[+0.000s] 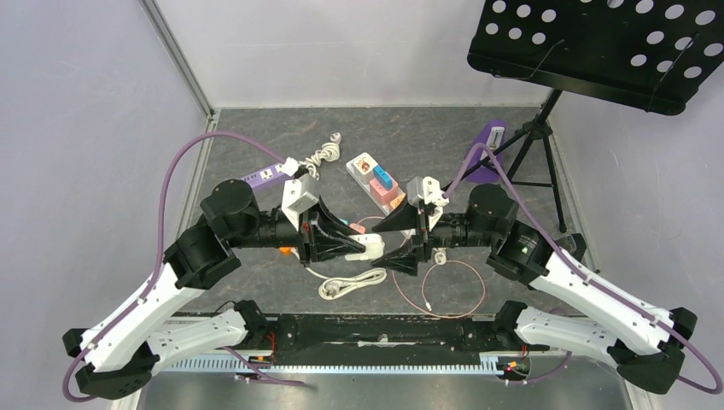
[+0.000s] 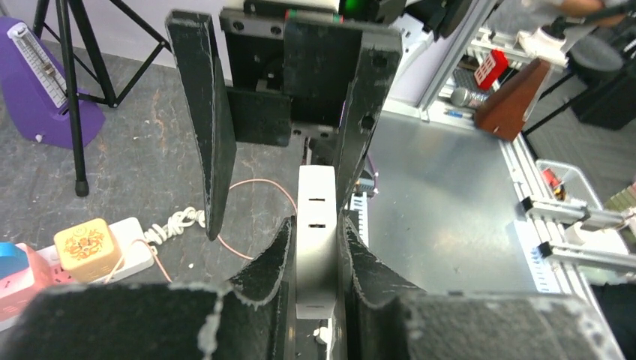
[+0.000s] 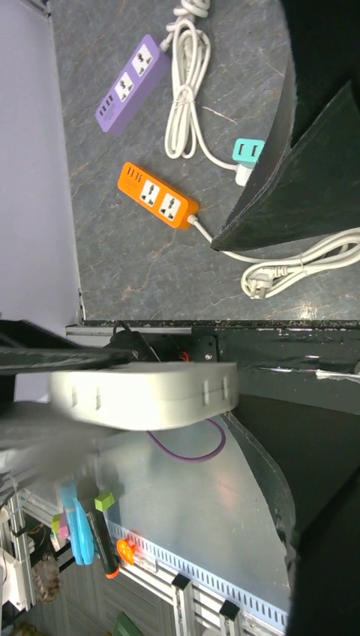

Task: Insert the plug

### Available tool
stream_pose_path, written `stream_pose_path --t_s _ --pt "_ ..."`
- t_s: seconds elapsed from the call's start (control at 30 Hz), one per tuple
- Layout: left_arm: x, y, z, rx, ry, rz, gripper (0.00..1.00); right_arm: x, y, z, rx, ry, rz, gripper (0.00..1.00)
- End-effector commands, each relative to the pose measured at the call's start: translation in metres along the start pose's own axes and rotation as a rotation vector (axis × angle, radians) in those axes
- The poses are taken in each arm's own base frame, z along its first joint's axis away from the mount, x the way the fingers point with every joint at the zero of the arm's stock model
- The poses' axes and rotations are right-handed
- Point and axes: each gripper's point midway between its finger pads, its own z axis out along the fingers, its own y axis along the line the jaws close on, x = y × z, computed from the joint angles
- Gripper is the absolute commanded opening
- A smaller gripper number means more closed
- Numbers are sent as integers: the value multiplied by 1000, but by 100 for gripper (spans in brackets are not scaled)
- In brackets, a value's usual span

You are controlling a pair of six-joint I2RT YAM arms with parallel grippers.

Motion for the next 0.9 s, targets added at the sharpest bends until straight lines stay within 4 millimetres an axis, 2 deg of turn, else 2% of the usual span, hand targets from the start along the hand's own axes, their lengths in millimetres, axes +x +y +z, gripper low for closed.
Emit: stream_pose_path --t_s 0.0,0.13,0.3,0.6,0.87 --pt "8 -8 -7 59 73 125 2 -36 17 -7 -64 -80 -57 71" --pt "9 -3 -10 28 89 144 2 -36 31 -4 -153 -97 -39 72" --pt "13 -2 -6 45 105 140 2 -31 22 4 -128 -83 -3 71" --pt "8 5 3 32 106 128 2 -22 5 16 -65 -37 34 55" --pt "11 10 5 12 117 120 2 -15 4 19 -61 8 28 42"
